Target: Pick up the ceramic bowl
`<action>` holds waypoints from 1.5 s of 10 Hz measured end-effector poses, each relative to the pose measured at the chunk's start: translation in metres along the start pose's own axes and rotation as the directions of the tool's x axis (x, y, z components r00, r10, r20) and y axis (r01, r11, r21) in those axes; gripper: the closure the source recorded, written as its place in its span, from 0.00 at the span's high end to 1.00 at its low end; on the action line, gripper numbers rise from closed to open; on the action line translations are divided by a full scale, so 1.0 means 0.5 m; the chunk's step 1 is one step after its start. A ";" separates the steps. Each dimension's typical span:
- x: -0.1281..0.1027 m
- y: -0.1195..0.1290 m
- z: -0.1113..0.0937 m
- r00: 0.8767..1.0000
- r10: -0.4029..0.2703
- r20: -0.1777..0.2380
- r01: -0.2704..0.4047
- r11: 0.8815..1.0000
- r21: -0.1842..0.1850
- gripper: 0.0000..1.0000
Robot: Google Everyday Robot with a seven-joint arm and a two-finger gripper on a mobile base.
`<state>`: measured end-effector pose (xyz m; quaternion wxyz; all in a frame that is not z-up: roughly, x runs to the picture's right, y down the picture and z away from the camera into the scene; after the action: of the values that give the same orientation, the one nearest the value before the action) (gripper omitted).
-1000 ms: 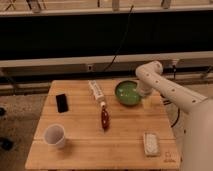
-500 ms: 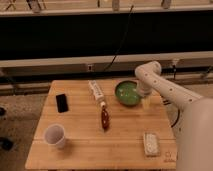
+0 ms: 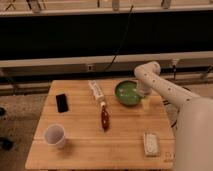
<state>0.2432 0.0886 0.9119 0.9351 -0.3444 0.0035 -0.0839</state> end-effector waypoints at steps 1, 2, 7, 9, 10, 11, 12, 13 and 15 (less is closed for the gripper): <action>-0.001 0.000 0.002 1.000 0.001 0.000 -0.001 1.000 -0.002 0.80; -0.001 0.000 0.005 1.000 0.002 0.000 -0.002 1.000 -0.007 0.80; -0.004 -0.004 0.015 1.000 0.007 0.002 -0.007 1.000 -0.016 0.60; -0.005 -0.005 0.017 1.000 0.009 0.003 -0.009 1.000 -0.018 0.51; -0.006 -0.006 0.018 1.000 0.010 0.003 -0.009 1.000 -0.019 0.41; -0.008 -0.008 0.018 1.000 0.011 0.003 -0.011 1.000 -0.019 0.31; -0.010 -0.009 0.019 1.000 0.012 0.001 -0.012 1.000 -0.021 0.21; -0.009 -0.010 0.013 1.000 0.011 -0.004 -0.011 1.000 -0.021 0.11; -0.007 -0.011 -0.008 1.000 0.012 -0.012 -0.012 1.000 -0.020 0.00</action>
<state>0.2387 0.0821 0.9122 0.9320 -0.3532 0.0117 -0.0804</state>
